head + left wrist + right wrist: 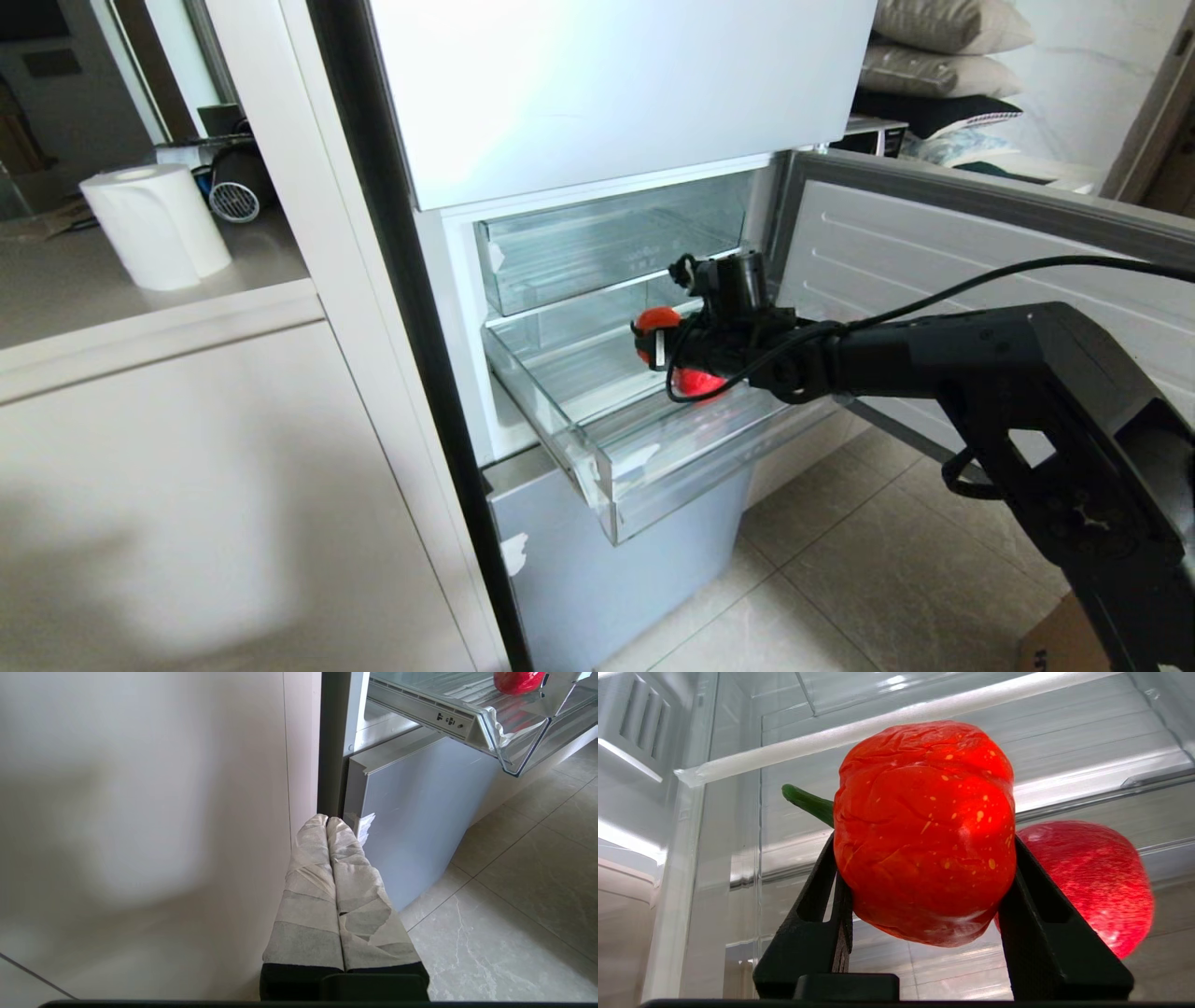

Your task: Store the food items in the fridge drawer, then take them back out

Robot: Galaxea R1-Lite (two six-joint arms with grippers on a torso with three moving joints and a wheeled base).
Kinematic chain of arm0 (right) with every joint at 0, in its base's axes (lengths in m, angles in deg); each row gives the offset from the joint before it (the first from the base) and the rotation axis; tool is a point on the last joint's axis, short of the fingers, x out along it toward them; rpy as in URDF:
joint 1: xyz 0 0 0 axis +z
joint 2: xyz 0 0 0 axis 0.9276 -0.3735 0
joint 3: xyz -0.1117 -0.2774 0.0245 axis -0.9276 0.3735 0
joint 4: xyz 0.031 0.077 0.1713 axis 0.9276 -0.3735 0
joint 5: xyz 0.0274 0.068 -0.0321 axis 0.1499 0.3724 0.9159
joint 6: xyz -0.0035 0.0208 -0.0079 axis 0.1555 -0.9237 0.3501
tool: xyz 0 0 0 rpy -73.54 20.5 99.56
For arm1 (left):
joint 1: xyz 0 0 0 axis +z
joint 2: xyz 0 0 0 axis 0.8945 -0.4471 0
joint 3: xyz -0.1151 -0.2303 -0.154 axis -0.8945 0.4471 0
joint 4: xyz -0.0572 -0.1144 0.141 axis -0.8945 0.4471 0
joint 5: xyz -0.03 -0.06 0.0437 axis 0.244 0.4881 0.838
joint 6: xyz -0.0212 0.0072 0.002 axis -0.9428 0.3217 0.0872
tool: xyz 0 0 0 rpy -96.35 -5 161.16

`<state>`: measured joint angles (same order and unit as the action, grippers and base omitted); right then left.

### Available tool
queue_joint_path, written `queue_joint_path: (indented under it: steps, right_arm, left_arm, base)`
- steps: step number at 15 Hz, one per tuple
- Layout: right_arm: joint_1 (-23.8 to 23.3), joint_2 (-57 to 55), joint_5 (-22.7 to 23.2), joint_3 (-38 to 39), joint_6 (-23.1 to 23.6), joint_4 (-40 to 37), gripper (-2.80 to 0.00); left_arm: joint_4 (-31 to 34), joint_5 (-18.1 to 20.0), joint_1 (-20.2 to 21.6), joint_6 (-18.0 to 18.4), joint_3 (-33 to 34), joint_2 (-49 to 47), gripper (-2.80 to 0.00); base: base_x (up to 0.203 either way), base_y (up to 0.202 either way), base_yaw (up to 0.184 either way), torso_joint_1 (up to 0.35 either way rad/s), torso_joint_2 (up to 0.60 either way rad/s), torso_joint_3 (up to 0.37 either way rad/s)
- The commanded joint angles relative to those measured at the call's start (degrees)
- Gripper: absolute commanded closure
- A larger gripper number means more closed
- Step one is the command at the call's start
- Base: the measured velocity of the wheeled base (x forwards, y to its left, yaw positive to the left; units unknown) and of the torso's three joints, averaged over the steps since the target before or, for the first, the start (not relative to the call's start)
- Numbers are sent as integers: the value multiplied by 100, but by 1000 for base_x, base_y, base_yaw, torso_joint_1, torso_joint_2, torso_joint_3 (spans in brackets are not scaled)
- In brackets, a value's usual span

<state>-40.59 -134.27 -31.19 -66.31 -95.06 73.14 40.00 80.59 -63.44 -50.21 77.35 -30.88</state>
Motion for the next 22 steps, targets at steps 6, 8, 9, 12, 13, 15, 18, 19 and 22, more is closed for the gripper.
queue_joint_path:
  steps: [6,8,9,12,13,15,18,19,22]
  right_arm:
    - [3,-123,58,-30,-7,9,-280]
    - [-2,-123,116,-30,-7,49,-280]
    - [-6,-144,114,-53,-13,75,-280]
    - [3,-54,89,-57,-35,274,-280]
    - [4,64,76,-39,-50,279,-280]
    - [27,510,55,168,-87,254,0]
    - [151,1295,43,1017,-90,253,0]
    - [199,1578,35,1367,-89,254,0]
    - [276,2697,-253,2827,-117,254,0]
  left_arm:
    - [2,-4,0,0,1,-8,0]
    - [2,-4,0,0,1,-9,0]
    - [2,-4,0,0,1,-9,0]
    - [2,-4,0,0,1,-9,0]
    - [2,-4,0,0,1,-9,0]
    - [2,-4,0,0,1,-8,0]
    - [2,-4,0,0,1,-9,0]
    - [2,-4,0,0,1,-5,0]
    - [2,-4,0,0,1,-9,0]
  base:
    - [0,0,0,0,0,0]
    - [0,0,0,0,0,0]
    - [0,0,0,0,0,0]
    - [0,0,0,0,0,0]
    - [0,0,0,0,0,0]
    - [0,0,0,0,0,0]
    - [0,0,0,0,0,0]
    - [0,0,0,0,0,0]
    - [0,0,0,0,0,0]
